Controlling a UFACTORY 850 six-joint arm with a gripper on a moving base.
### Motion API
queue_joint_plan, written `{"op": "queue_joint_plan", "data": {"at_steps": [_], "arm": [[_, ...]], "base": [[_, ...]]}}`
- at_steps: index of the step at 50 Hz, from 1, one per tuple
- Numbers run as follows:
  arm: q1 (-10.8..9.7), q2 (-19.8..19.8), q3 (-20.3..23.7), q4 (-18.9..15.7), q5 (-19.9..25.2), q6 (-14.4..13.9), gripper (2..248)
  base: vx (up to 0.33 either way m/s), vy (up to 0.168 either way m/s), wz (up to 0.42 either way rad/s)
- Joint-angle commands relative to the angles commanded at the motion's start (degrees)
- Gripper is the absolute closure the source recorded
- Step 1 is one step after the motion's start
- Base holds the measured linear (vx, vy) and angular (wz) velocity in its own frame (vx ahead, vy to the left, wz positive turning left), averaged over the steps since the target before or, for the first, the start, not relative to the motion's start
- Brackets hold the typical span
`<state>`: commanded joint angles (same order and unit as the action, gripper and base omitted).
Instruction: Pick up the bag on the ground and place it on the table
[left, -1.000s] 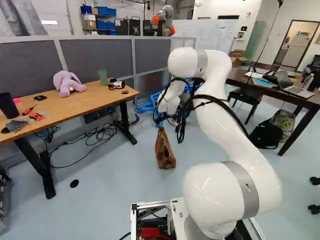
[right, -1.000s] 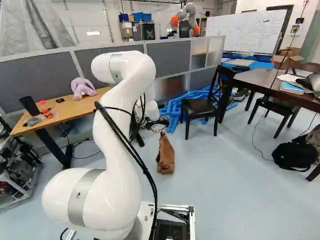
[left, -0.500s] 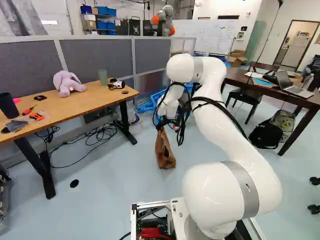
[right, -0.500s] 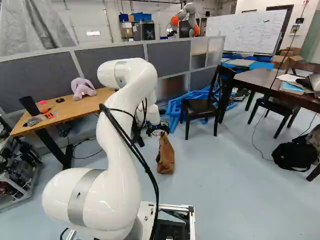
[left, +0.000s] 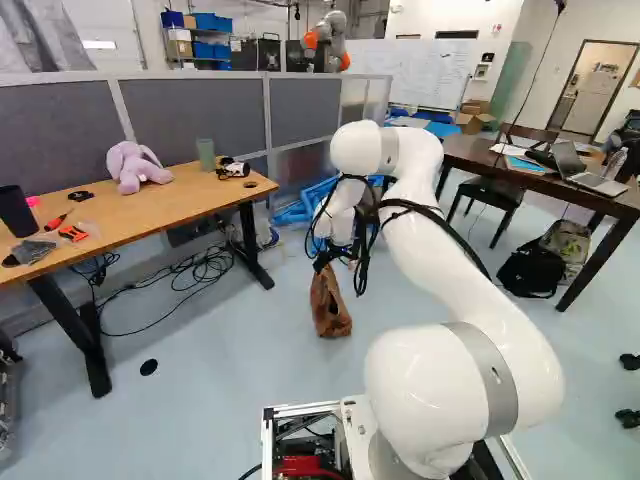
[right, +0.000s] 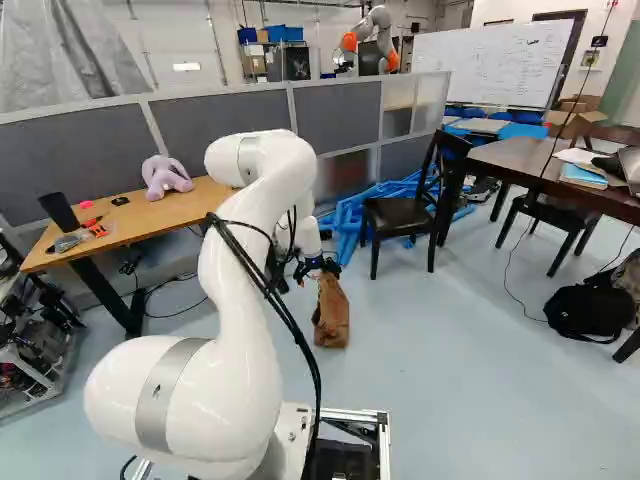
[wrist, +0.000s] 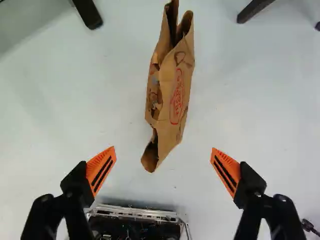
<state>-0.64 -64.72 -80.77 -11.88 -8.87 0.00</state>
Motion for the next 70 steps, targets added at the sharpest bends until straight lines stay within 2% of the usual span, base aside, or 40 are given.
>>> {"op": "queue_joint_plan", "data": {"at_steps": [28,70], "arm": [[0.01,-5.98,-4.88,0.00,-7.41,0.00,3],[0.14,-18.36,-21.39,0.00,-7.82,0.00,3]], "base": [[0.000,0.000,0.000],[0.000,0.000,0.000]]}}
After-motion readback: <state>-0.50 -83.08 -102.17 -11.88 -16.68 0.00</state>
